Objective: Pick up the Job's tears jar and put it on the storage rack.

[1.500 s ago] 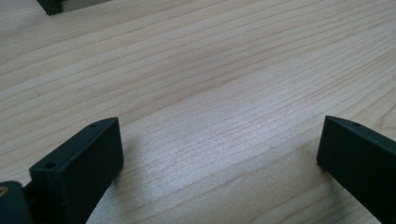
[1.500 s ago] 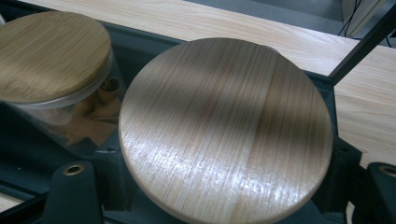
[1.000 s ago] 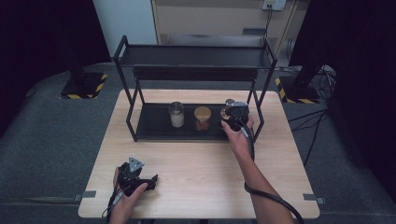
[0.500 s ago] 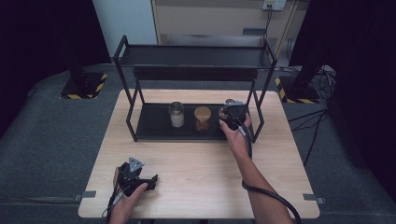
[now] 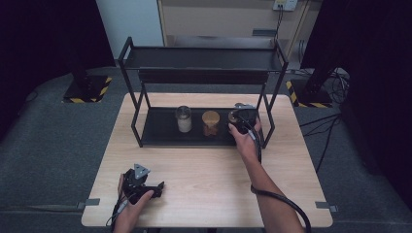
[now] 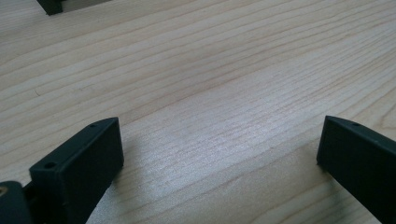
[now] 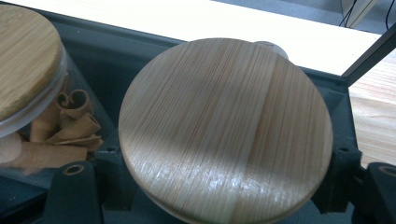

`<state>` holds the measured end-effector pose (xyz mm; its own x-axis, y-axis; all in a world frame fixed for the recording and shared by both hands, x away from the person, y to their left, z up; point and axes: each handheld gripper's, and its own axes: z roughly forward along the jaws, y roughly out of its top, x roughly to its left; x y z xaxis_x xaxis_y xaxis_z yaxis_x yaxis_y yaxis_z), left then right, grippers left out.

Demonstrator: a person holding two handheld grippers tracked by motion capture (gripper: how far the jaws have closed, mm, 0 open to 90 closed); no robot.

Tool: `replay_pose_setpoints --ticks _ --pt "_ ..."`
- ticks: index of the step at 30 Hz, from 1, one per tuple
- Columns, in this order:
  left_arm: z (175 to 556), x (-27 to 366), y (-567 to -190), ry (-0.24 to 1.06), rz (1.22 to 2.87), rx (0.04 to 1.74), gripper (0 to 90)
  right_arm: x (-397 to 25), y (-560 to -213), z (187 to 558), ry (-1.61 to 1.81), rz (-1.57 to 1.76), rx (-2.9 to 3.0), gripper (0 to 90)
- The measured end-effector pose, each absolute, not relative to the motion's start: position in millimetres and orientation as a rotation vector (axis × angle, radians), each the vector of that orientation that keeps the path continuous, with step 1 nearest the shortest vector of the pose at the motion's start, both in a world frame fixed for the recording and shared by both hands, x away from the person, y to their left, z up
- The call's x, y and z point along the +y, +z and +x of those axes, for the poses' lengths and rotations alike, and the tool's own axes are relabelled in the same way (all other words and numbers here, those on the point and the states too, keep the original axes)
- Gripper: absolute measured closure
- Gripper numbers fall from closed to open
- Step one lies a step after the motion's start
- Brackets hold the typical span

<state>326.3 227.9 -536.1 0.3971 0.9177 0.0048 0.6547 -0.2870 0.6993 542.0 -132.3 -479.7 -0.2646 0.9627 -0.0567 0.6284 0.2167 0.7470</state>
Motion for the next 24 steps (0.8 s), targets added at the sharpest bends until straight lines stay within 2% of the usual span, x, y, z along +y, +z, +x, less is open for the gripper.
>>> replay_pose_setpoints --ticks 24 --pt "326.3 227.9 -536.1 0.551 2.042 1.338 0.0 -125.4 -485.7 550.0 0.855 1.471 1.974 25.5"
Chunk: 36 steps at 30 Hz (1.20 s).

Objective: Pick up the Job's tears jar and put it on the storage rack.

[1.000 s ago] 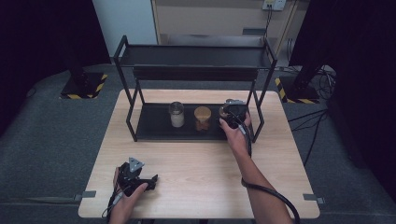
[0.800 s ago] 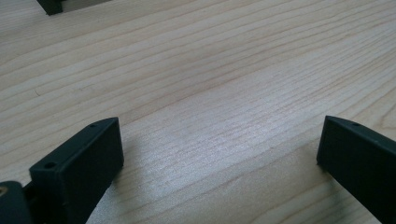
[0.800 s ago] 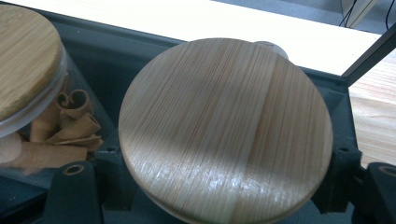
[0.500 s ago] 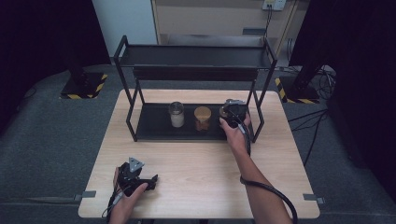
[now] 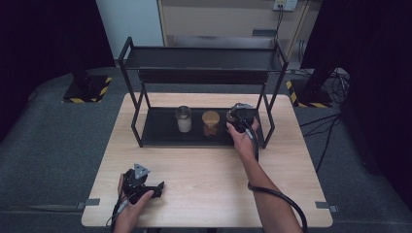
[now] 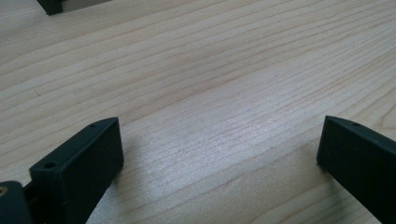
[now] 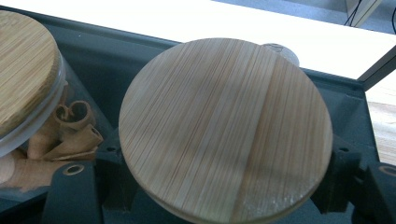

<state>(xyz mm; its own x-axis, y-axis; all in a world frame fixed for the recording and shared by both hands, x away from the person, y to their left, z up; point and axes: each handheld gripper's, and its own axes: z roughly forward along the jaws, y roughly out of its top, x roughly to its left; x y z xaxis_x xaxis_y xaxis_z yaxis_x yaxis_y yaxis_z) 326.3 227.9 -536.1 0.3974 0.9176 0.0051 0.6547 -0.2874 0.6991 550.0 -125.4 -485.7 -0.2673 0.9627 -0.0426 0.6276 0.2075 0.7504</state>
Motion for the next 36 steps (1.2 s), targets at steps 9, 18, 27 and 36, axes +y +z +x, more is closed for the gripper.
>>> replay_pose_setpoints --ticks 9,18,27,36 --pt "326.3 227.9 -536.1 0.551 2.041 1.338 0.0 -128.1 -488.1 549.4 0.891 1.499 1.95 25.4" --pt "326.3 227.9 -536.1 0.552 2.042 1.338 0.0 -128.2 -488.8 547.9 0.896 1.494 1.947 25.4" --pt "326.3 227.9 -536.1 0.552 2.042 1.338 0.0 -129.2 -489.3 547.6 0.908 1.485 1.948 23.8" --pt "326.3 227.9 -536.1 0.552 2.042 1.338 0.0 -130.3 -489.0 543.4 0.899 1.482 1.949 8.4"
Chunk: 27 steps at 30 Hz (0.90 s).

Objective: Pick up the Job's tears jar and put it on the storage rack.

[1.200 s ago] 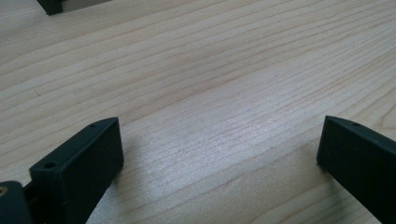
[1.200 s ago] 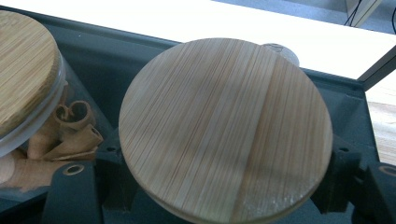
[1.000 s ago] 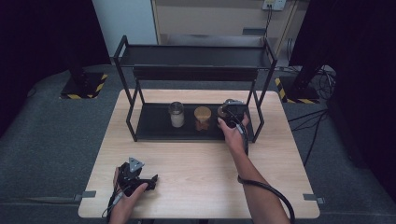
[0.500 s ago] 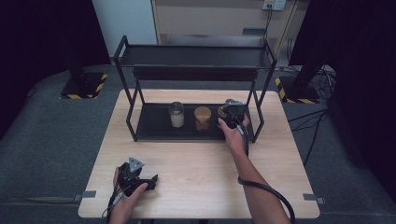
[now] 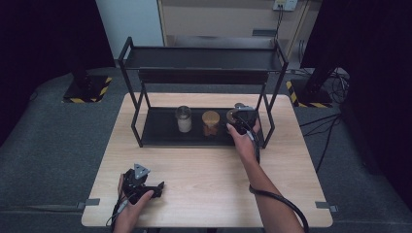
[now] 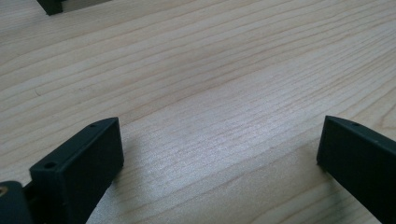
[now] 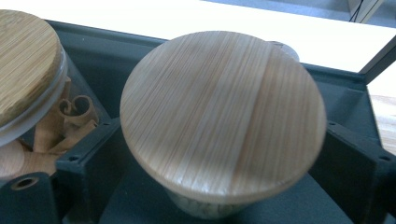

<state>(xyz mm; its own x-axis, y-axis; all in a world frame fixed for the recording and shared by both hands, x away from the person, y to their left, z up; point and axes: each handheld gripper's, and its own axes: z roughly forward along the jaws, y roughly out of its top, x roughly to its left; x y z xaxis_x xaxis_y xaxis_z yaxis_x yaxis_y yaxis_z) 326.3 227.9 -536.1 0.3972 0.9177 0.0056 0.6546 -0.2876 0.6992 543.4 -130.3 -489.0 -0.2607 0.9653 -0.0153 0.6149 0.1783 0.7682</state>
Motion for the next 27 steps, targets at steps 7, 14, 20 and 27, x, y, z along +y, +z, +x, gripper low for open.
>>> replay_pose_setpoints --ticks 7,14,20,27 --pt "326 228 -536 0.552 2.042 1.337 0.0 -135 -485 536 0.895 1.478 1.94 5.9" --pt "326 228 -536 0.552 2.041 1.338 0.0 -137 -482 525 0.902 1.465 1.944 5.1" --pt "326 228 -536 0.552 2.042 1.337 0.0 -139 -482 514 0.891 1.473 1.965 4.8" --pt "326 228 -536 0.552 2.042 1.338 0.0 -141 -474 504 0.898 1.464 1.97 4.0"
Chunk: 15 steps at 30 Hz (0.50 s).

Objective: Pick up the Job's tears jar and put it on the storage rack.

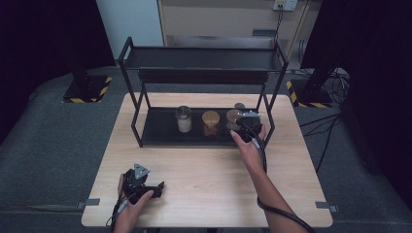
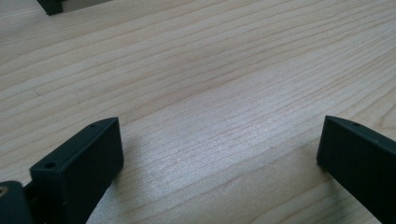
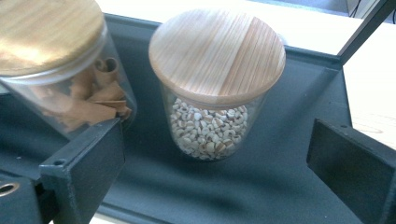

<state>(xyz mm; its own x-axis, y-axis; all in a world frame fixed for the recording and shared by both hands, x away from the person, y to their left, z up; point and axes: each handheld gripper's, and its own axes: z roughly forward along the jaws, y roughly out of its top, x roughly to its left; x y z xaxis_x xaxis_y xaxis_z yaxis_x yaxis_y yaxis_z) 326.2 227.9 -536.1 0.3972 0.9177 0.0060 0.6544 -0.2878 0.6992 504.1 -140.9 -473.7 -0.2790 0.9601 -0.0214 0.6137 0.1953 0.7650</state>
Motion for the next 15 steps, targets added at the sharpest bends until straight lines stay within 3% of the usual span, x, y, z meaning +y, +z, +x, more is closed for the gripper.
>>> replay_pose_setpoints --ticks 15 --pt "326.3 227.9 -536.1 0.552 2.042 1.337 0.0 -138.0 -462.5 493.1 0.917 1.455 1.957 3.5"
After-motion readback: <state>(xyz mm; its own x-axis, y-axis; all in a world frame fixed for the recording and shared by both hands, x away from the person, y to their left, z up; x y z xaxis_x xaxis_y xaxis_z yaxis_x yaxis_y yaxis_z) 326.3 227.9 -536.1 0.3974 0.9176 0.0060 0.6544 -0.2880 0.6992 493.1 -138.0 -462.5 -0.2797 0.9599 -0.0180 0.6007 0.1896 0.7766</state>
